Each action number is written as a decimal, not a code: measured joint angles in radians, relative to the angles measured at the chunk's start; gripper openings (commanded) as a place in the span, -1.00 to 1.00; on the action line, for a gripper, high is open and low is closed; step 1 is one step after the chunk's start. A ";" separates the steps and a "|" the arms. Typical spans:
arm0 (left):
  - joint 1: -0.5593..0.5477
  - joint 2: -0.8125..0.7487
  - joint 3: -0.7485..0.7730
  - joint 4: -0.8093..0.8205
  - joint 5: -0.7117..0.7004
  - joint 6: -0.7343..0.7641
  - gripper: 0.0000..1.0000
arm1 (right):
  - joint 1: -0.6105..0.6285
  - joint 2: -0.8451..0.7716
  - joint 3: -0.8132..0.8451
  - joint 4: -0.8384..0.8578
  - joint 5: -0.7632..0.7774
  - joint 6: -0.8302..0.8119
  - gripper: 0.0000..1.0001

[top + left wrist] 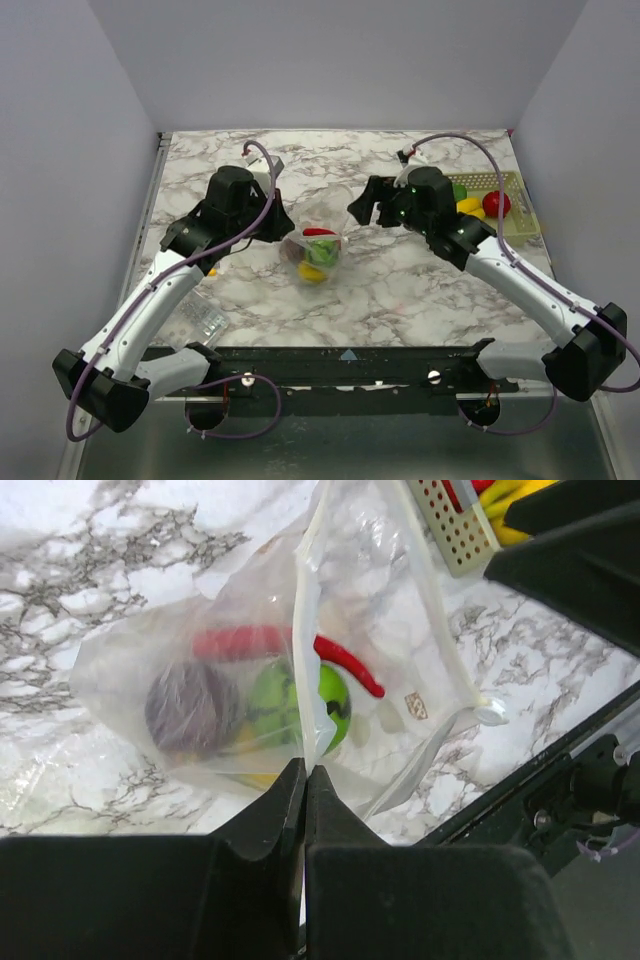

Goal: Place the food in the zip-top bag and seal the zipper

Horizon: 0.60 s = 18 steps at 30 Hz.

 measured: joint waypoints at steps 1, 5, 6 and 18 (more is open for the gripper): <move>0.000 -0.003 0.016 -0.008 -0.011 0.000 -1.00 | -0.007 0.000 0.028 -0.031 0.044 0.000 0.65; -0.015 -0.003 0.082 -0.054 -0.031 0.002 -1.00 | -0.093 0.014 0.116 -0.112 0.174 0.009 0.73; -0.023 -0.003 0.095 -0.063 -0.034 0.003 -1.00 | -0.125 0.019 0.126 -0.122 0.194 0.010 0.80; -0.047 0.064 0.068 -0.068 -0.012 0.026 -1.00 | -0.288 0.299 0.296 -0.264 0.410 -0.082 0.79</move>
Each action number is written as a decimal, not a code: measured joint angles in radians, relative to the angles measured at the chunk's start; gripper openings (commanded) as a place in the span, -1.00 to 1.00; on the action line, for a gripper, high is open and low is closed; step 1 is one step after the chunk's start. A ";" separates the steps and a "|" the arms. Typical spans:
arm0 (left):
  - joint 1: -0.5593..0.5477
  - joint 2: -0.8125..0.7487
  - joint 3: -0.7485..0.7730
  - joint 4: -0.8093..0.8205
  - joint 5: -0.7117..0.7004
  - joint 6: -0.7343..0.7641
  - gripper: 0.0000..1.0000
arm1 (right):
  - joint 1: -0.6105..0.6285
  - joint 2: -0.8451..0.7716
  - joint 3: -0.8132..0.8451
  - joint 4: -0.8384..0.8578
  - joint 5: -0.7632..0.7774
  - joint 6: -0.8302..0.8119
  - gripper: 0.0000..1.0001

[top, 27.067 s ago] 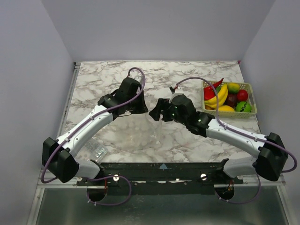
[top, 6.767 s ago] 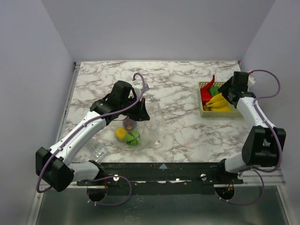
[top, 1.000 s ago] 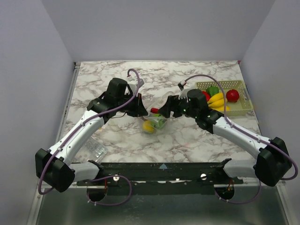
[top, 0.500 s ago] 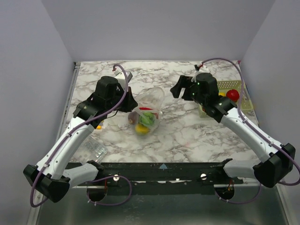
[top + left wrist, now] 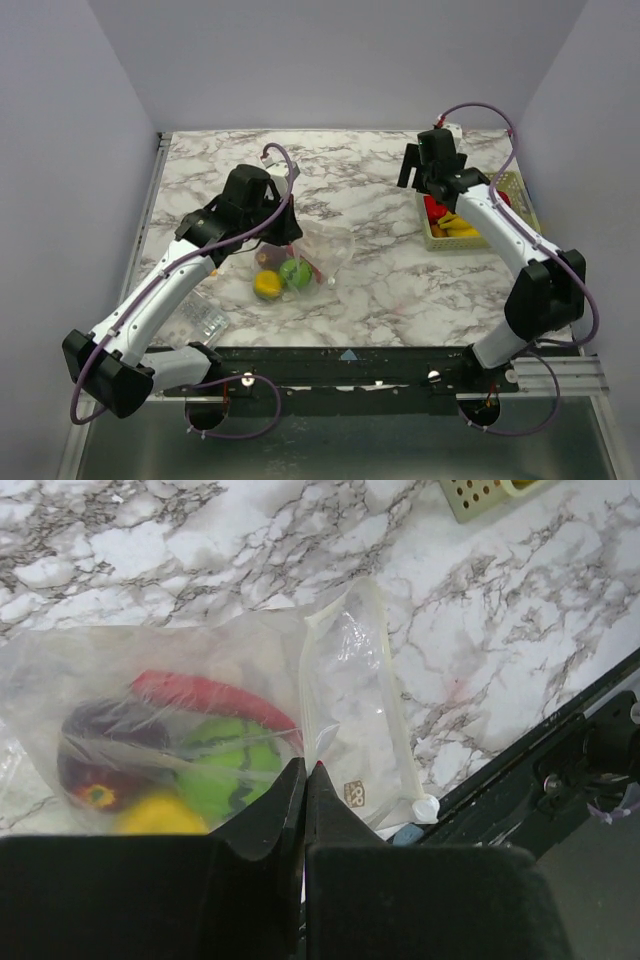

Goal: Place the food in the zip-top bag and seal the zipper

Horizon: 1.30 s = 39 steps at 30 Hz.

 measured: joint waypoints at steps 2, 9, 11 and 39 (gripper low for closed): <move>0.000 0.013 -0.018 0.007 0.020 0.006 -1.00 | -0.021 0.066 0.024 -0.014 0.024 -0.035 0.69; 0.000 0.019 -0.056 0.031 0.081 0.016 -1.00 | -0.149 0.263 0.143 -0.098 0.003 -0.114 0.41; 0.000 0.019 -0.060 0.033 0.088 0.019 -1.00 | -0.171 0.311 0.182 -0.113 -0.009 -0.129 0.26; 0.000 0.019 -0.071 0.051 0.121 0.025 -1.00 | -0.240 0.312 0.031 -0.054 -0.197 -0.119 0.03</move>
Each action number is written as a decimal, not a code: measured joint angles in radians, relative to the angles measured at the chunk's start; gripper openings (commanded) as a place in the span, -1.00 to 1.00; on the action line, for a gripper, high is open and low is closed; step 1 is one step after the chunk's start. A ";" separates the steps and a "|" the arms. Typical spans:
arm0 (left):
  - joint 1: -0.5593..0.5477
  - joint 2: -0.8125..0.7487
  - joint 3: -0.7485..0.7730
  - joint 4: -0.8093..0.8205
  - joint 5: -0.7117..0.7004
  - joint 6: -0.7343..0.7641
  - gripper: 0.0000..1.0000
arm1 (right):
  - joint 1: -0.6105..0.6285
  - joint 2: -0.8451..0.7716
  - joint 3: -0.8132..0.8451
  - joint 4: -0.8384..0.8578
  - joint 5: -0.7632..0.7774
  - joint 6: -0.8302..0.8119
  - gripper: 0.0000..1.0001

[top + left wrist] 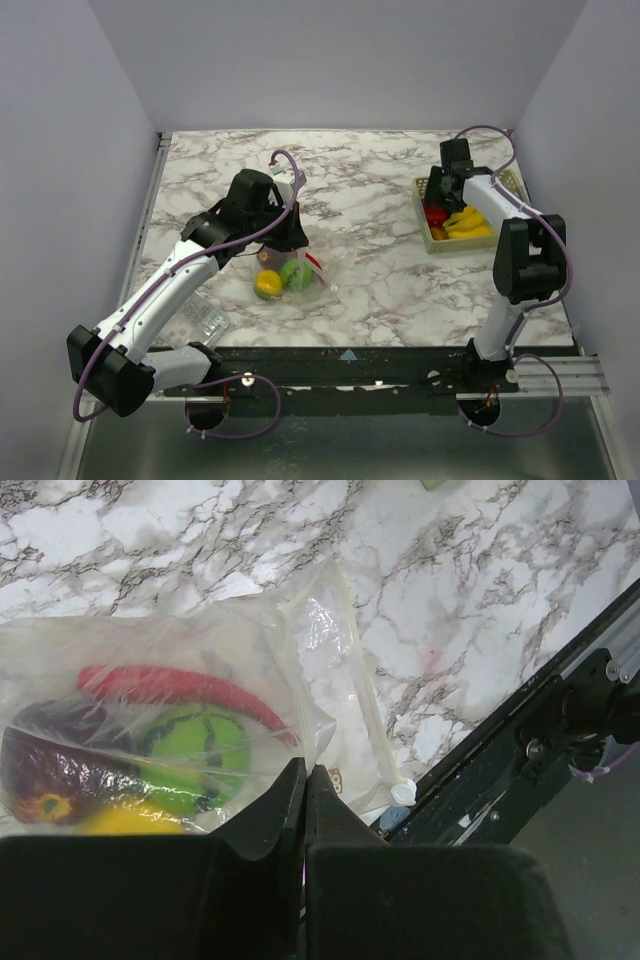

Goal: Place the food in the zip-top bag and seal the zipper

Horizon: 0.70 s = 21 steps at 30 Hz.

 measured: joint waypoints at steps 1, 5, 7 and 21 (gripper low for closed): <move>0.000 0.000 0.000 0.000 0.001 0.000 -1.00 | -0.002 -0.011 -0.013 0.006 0.003 0.006 -0.04; 0.000 0.002 -0.001 0.000 0.015 0.000 -1.00 | -0.014 -0.063 -0.050 0.003 0.021 0.023 -0.30; 0.000 0.003 -0.001 0.000 0.017 0.000 -1.00 | -0.019 -0.085 -0.062 0.002 0.026 0.031 -0.40; 0.000 0.003 -0.002 0.000 0.029 0.000 -1.00 | -0.019 -0.141 -0.078 -0.031 -0.039 0.008 0.12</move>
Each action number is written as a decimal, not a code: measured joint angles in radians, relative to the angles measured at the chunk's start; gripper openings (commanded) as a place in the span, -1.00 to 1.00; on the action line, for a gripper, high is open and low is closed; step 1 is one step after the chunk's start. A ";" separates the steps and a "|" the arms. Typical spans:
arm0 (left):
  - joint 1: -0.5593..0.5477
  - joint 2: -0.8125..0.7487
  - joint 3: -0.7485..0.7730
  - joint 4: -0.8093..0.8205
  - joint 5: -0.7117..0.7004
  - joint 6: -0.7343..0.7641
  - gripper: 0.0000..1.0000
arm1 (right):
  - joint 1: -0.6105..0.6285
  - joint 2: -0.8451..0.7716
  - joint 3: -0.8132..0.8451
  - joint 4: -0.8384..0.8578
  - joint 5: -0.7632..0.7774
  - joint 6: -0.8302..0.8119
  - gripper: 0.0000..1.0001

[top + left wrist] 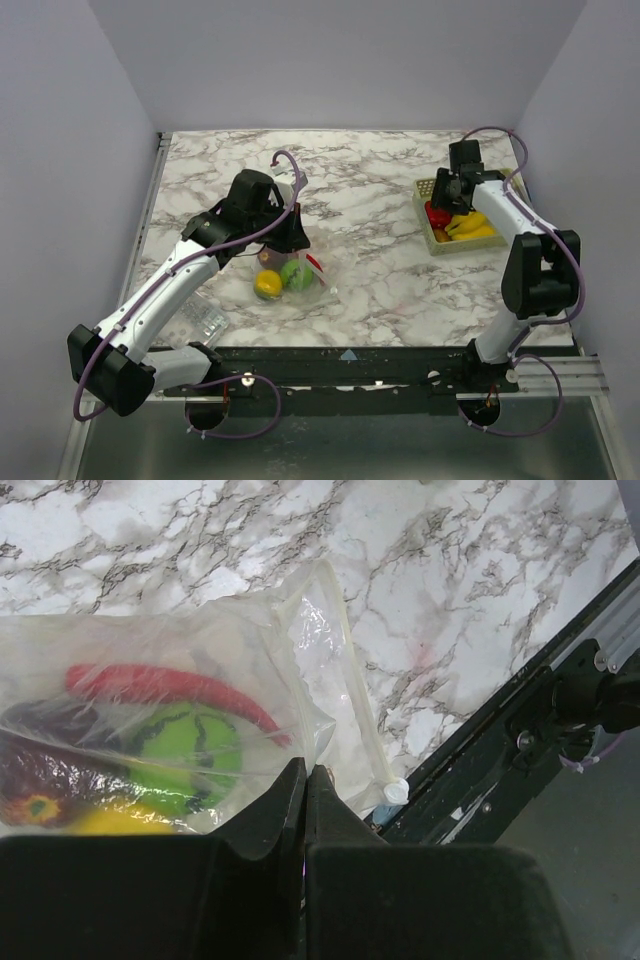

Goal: Place the food in the zip-top bag and seal the zipper

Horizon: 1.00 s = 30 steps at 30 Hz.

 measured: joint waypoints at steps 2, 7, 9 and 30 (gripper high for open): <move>0.000 0.000 -0.001 0.000 0.003 0.000 -1.00 | 0.000 0.006 0.000 -0.005 -0.011 -0.009 0.26; 0.000 0.000 -0.005 0.000 0.008 0.000 -1.00 | -0.001 0.061 0.002 -0.009 -0.030 -0.033 0.37; 0.000 0.000 -0.005 0.000 0.010 0.000 -1.00 | -0.007 0.084 0.019 -0.010 -0.044 -0.037 0.42; 0.000 0.000 -0.005 0.001 0.014 0.000 -1.00 | -0.018 0.066 0.017 0.024 -0.024 -0.028 -0.89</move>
